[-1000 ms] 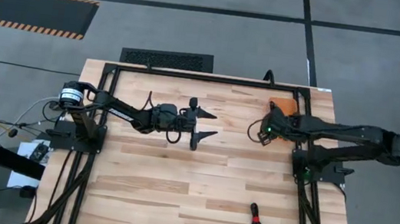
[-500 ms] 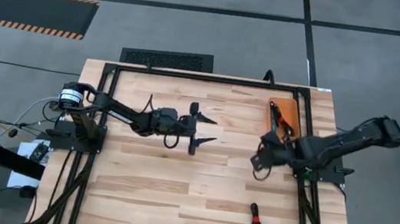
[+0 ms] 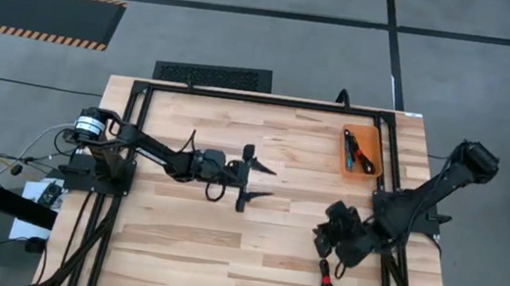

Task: Pick and place USB-C Cables
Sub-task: Put the black charger cable into the orange bin

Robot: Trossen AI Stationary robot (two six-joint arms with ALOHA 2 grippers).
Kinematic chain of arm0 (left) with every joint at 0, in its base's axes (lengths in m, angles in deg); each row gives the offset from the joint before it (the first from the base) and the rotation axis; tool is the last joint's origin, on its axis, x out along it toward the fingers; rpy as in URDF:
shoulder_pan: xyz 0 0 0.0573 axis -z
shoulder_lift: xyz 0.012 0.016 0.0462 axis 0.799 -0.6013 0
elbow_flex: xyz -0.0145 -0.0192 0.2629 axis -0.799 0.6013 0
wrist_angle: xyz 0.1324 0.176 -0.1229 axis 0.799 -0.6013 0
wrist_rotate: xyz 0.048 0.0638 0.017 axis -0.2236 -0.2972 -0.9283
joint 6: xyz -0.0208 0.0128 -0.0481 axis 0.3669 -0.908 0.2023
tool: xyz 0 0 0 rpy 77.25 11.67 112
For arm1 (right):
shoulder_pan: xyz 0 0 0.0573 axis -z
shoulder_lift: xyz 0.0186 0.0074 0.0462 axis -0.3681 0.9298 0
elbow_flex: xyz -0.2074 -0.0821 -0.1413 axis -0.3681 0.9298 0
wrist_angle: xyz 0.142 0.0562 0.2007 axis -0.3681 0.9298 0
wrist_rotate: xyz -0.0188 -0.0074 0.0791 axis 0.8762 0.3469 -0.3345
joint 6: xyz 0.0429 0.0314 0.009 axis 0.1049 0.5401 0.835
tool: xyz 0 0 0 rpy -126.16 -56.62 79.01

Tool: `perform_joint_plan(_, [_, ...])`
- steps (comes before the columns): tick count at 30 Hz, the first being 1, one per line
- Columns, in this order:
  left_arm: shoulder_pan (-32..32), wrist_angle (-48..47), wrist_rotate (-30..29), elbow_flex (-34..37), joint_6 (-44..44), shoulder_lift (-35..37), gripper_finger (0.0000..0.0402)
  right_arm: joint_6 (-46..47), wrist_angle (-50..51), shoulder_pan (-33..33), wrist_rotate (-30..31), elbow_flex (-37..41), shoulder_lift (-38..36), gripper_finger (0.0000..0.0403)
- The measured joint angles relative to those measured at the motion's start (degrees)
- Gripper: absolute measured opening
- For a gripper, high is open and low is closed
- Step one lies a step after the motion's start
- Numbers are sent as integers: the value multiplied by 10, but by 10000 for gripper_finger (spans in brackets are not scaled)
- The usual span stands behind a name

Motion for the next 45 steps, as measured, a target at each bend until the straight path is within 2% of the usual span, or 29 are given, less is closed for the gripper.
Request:
perform_joint_plan(8, [54,-32,-34,0,6,0,254,40,10,-43,-92,-80,114,120])
perform_joint_plan(13, [78,-60,-56,0,27,0,254,82,58,-56,-223,-122,163,120])
perform_joint_plan(15, [85,-69,-56,0,35,0,254,89,73,-60,-245,-133,177,120])
perform_joint_plan(22, [104,-102,-77,0,61,0,254,77,62,-61,-253,-140,214,122])
perform_joint_plan(25, [109,-109,-96,0,61,0,254,52,57,-60,-283,-140,239,134])
perform_joint_plan(31, [111,-110,-104,0,61,0,254,60,101,-39,-340,-142,275,163])
perform_joint_plan(37, [110,-110,-115,0,57,0,254,15,99,-14,-350,-140,279,174])
perform_joint_plan(41, [110,-110,-116,0,57,0,254,-13,92,-1,-351,-139,280,153])
perform_joint_plan(45, [110,-115,-116,0,57,0,254,-53,66,2,-345,-139,280,96])
